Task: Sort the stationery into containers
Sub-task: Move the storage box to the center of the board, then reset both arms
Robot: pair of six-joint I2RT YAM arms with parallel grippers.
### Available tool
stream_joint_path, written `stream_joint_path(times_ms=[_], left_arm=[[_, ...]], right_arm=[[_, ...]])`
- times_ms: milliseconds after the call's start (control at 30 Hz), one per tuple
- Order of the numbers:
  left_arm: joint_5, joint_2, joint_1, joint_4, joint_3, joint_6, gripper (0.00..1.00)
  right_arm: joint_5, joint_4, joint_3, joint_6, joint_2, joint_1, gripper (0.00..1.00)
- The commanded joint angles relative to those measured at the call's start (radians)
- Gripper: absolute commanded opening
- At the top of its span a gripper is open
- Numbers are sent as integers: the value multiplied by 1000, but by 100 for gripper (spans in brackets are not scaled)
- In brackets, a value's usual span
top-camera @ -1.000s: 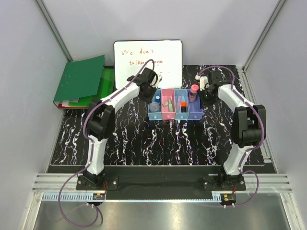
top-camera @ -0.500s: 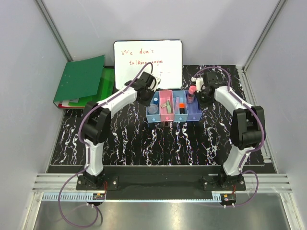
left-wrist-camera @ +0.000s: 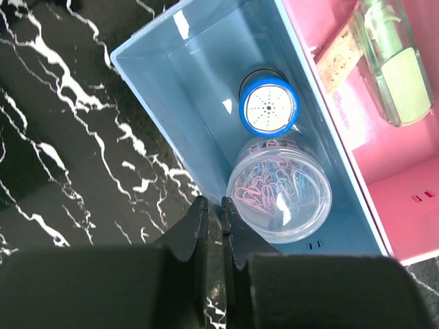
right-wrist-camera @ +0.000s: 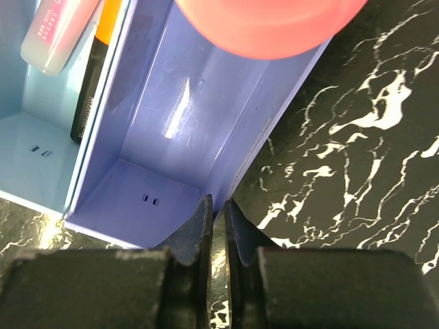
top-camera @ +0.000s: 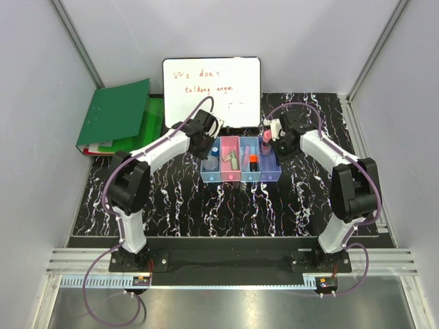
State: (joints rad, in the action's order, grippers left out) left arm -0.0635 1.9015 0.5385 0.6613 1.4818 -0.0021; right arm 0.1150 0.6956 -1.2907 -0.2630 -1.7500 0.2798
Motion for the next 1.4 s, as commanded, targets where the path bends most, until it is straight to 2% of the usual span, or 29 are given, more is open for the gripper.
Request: stream_joint_path(times_ms=[0, 167, 200, 267, 333, 367, 400, 433, 467, 533, 600, 700, 967, 1167, 1267, 1367], left_arm=[[80, -64, 52, 23, -48, 45, 0], [74, -75, 58, 8, -72, 48, 0], [76, -76, 58, 4, -74, 48, 5], [73, -84, 58, -6, -75, 48, 20], [73, -93, 57, -18, -77, 48, 43], [74, -102, 57, -23, -78, 50, 54], [73, -108, 58, -29, -78, 54, 66], [68, -113, 57, -32, -78, 56, 84], [68, -125, 57, -37, -83, 57, 90], [65, -137, 55, -49, -94, 60, 99], [67, -150, 54, -52, -103, 62, 99], [65, -166, 51, -54, -117, 60, 99], [-24, -229, 40, -57, -94, 85, 99], [-96, -334, 32, -35, -25, 126, 99], [-107, -406, 25, 9, -3, 142, 99], [-139, -519, 20, 17, -75, 163, 99]], right_arm=[[117, -4, 25, 11, 35, 58, 11], [109, -4, 19, 8, 32, 61, 12], [109, -2, 18, 8, 32, 59, 13], [109, -4, 11, 8, 35, 61, 22], [110, -1, 5, 2, 40, 61, 33], [109, -1, 2, -2, 41, 59, 52], [106, 1, 1, -11, 43, 61, 59], [100, 1, -8, -15, 47, 59, 65], [95, 2, -10, -18, 50, 59, 76], [84, 1, -21, -27, 58, 61, 83], [77, 1, -25, -22, 63, 59, 95], [66, 1, -27, -15, 76, 61, 100], [-6, 7, -27, -1, 152, 59, 100], [-52, 103, -97, -12, 236, 59, 100], [-144, 163, -183, 24, 268, 58, 100], [-262, 176, -222, 7, 342, 61, 100]])
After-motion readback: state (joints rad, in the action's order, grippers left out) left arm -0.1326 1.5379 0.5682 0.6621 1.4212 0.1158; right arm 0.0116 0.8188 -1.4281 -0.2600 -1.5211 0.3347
